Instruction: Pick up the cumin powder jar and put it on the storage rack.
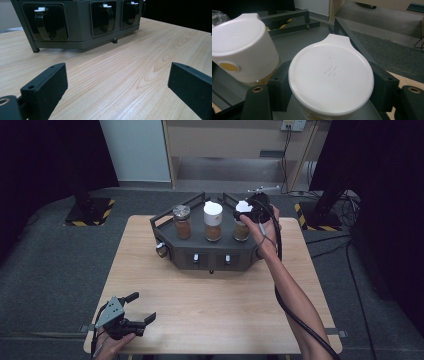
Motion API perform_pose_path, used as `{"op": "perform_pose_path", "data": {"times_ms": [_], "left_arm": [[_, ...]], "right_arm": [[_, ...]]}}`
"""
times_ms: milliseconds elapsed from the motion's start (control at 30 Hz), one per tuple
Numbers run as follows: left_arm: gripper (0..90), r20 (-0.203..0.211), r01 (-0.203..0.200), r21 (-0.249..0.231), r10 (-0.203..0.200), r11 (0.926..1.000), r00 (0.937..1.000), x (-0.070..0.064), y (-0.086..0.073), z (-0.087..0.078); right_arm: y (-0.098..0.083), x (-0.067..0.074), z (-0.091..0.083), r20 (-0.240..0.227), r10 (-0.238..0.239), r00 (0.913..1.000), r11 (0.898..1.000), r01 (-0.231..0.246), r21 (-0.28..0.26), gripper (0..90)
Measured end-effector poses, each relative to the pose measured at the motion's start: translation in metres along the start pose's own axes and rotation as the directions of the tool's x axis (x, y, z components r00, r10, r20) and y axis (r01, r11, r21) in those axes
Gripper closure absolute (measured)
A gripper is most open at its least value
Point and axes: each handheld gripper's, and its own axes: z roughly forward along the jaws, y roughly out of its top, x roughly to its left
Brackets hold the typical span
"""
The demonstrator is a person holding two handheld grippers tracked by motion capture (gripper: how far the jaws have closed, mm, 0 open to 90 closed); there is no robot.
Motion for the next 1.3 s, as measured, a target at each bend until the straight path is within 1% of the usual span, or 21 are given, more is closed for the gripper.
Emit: {"op": "perform_pose_path", "data": {"times_ms": [133, 267, 367, 400, 433, 533, 600, 633, 700, 867, 967, 1133, 1267, 1300], "left_arm": [[1.4, -0.001, 0.0, 0.001, 0.0, 1.0, 1.0, 0.0, 0.0, 0.0], [1.4, -0.001, 0.0, 0.001, 0.0, 1.0, 1.0, 0.0, 0.0, 0.0], [1.4, 0.0, 0.001, 0.0, -0.001, 1.0, 1.0, 0.0, 0.0, 0.0], [1.4, 0.0, 0.0, 0.001, 0.0, 1.0, 1.0, 0.0, 0.0, 0.0], [1.4, 0.0, -0.001, 0.002, 0.001, 1.0, 1.0, 0.0, 0.0, 0.0], [1.4, 0.0, -0.002, 0.003, 0.002, 1.0, 1.0, -0.001, 0.001, 0.0], [1.4, -0.001, -0.003, 0.005, 0.003, 1.0, 1.0, -0.001, 0.001, 0.0], [1.4, -0.002, -0.002, 0.004, 0.002, 1.0, 1.0, -0.001, 0.001, 0.0], [1.4, -0.002, -0.002, 0.004, 0.002, 1.0, 1.0, -0.001, 0.001, 0.0], [1.4, -0.002, -0.003, 0.004, 0.003, 1.0, 1.0, -0.001, 0.001, 0.0], [1.4, -0.001, -0.002, 0.004, 0.002, 1.0, 1.0, -0.001, 0.001, 0.0], [1.4, -0.001, -0.002, 0.003, 0.002, 1.0, 1.0, -0.001, 0.001, 0.0], [1.4, 0.0, 0.0, 0.006, 0.0, 1.0, 1.0, 0.0, 0.001, 0.001], [1.4, -0.001, 0.001, 0.006, -0.001, 1.0, 1.0, 0.0, 0.001, 0.001]], "right_arm": [[-0.002, 0.001, 0.0, 0.0, -0.006, 1.0, 1.0, 0.006, -0.006, 29.9], [-0.006, 0.0, -0.005, -0.004, 0.005, 1.0, 0.999, -0.005, -0.046, 20.5], [-0.009, -0.001, -0.015, -0.01, -0.008, 0.9999, 0.996, 0.007, -0.088, 14.6], [-0.01, -0.002, -0.019, -0.022, -0.011, 0.9997, 0.995, 0.009, -0.101, 13.0], [-0.012, -0.003, -0.023, -0.031, -0.018, 0.9993, 0.993, 0.014, -0.118, 12.2], [-0.018, -0.002, -0.037, -0.037, -0.051, 0.998, 0.984, 0.044, -0.171, 9.6], [-0.02, -0.001, -0.045, -0.04, -0.074, 0.9964, 0.979, 0.065, -0.196, 7.4], [-0.021, -0.001, -0.049, -0.052, -0.085, 0.995, 0.976, 0.073, -0.206, 7.3], [-0.024, 0.001, -0.058, -0.052, -0.1, 0.9936, 0.971, 0.086, -0.224, 6.5], [-0.032, 0.002, -0.076, -0.082, -0.141, 0.9866, 0.959, 0.115, -0.26, 4.8], [-0.041, 0.002, -0.085, -0.103, -0.154, 0.9827, 0.951, 0.119, -0.285, 4.5], [-0.06, 0.002, -0.098, -0.139, -0.189, 0.972, 0.936, 0.136, -0.324, 4.0], [-0.076, 0.001, -0.109, -0.161, -0.2, 0.9664, 0.931, 0.136, -0.339, 3.3], [-0.082, -0.001, -0.112, -0.169, -0.204, 0.9644, 0.928, 0.135, -0.347, 3.3]]}}
